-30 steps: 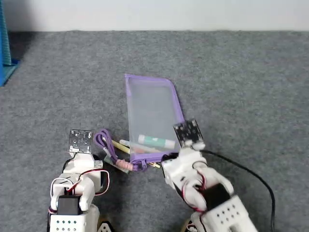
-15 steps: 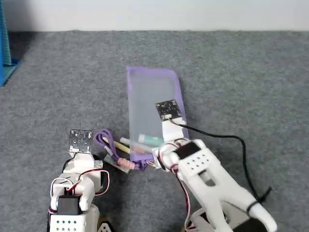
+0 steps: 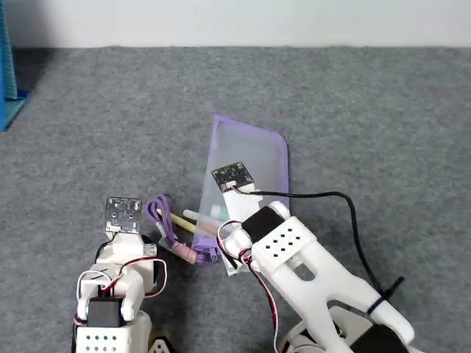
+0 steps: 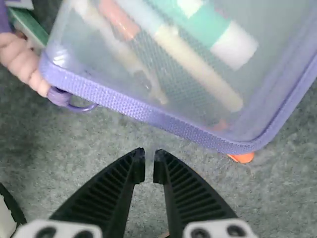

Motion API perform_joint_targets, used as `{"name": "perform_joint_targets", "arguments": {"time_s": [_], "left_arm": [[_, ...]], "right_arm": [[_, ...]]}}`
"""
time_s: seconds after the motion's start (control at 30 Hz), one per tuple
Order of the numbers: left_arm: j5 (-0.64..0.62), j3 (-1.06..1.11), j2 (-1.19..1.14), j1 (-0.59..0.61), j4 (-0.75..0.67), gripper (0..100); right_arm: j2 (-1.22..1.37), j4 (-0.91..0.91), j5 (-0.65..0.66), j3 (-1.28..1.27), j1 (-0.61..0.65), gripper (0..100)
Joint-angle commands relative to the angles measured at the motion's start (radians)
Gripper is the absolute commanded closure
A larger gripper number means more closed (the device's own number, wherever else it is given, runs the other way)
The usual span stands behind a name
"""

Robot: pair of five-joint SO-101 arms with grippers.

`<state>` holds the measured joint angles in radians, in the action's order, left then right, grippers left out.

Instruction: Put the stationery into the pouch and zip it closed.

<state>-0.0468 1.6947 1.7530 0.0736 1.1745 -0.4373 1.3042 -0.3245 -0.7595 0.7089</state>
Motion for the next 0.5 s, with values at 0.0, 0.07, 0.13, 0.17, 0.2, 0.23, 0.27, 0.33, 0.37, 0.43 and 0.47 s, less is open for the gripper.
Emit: {"name": "perform_joint_targets", "arguments": {"time_s": [0.0,0.07,0.13,0.17,0.2,0.23,0.27,0.33,0.37,0.43,0.47], "left_arm": [[-0.008,-0.008,0.011,-0.003,0.003,99],[-0.008,-0.008,0.011,-0.003,0.003,99],[-0.008,-0.008,0.011,-0.003,0.003,99],[-0.008,-0.008,0.011,-0.003,0.003,99],[-0.008,-0.008,0.011,-0.003,0.003,99],[-0.008,-0.008,0.011,-0.003,0.003,99],[-0.008,-0.008,0.011,-0.003,0.003,99],[-0.008,-0.008,0.011,-0.003,0.003,99],[-0.008,-0.008,0.011,-0.003,0.003,99],[-0.008,-0.008,0.011,-0.003,0.003,99],[-0.008,-0.008,0.011,-0.003,0.003,99]], "right_arm": [[0.001,0.007,-0.012,0.055,0.012,94.6],[0.001,0.004,-0.012,0.055,0.012,94.6],[0.008,-0.010,-0.012,0.054,0.005,94.6],[0.021,-0.025,-0.012,0.054,0.005,94.6],[0.041,-0.044,-0.012,0.054,0.005,94.6],[0.068,-0.071,-0.012,0.054,0.005,94.6],[0.104,-0.111,-0.012,0.052,0.004,94.6],[0.185,-0.203,-0.012,0.051,-0.025,94.6],[0.222,-0.252,-0.012,0.055,-0.053,94.6],[0.274,-0.361,-0.011,0.061,-0.124,94.6],[0.286,-0.407,-0.008,0.071,-0.160,94.6]]}}
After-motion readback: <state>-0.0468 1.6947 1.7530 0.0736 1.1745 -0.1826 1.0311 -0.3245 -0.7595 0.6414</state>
